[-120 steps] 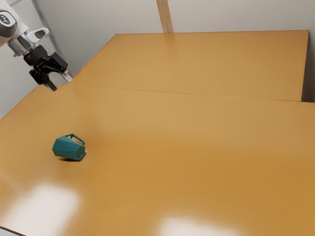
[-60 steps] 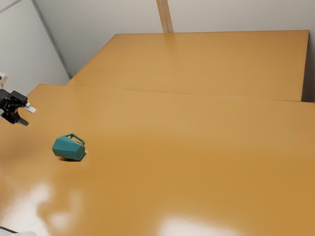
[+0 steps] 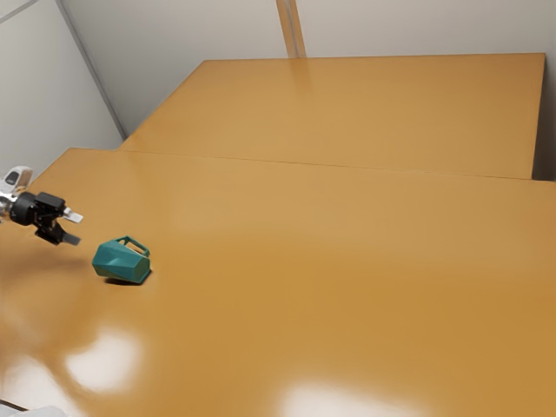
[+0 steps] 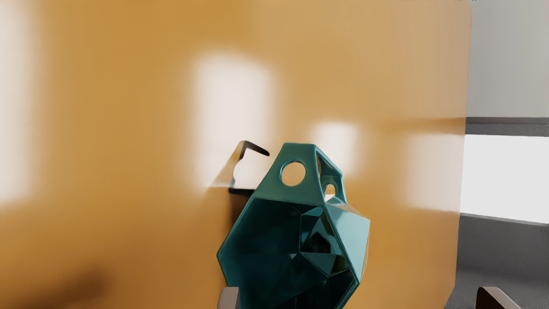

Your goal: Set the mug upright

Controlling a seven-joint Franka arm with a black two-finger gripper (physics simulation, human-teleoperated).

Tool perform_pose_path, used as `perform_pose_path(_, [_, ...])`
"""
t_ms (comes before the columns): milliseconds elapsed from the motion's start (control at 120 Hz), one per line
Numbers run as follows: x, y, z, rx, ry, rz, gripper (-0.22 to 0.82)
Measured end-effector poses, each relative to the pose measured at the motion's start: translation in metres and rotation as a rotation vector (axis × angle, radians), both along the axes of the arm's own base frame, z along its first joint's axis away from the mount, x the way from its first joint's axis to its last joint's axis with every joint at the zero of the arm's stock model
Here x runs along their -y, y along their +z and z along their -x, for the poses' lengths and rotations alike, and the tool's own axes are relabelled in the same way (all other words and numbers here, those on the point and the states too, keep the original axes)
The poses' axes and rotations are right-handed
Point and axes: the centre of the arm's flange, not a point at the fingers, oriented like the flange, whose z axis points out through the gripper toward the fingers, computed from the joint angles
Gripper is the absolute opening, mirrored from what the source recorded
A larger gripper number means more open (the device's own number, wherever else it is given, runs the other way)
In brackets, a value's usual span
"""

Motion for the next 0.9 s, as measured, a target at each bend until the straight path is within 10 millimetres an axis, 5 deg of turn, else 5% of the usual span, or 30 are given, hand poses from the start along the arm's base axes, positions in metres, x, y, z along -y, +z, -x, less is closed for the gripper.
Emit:
perform_pose_path(408, [0.061,-0.025,-0.005,0.022,-0.063,0.111,0.6])
perform_pose_path(733, [0.079,-0.041,0.002,0.002,-0.079,0.139,0.6])
perform_pose_path(900, [0.083,-0.04,-0.001,0.006,-0.09,0.137,0.22])
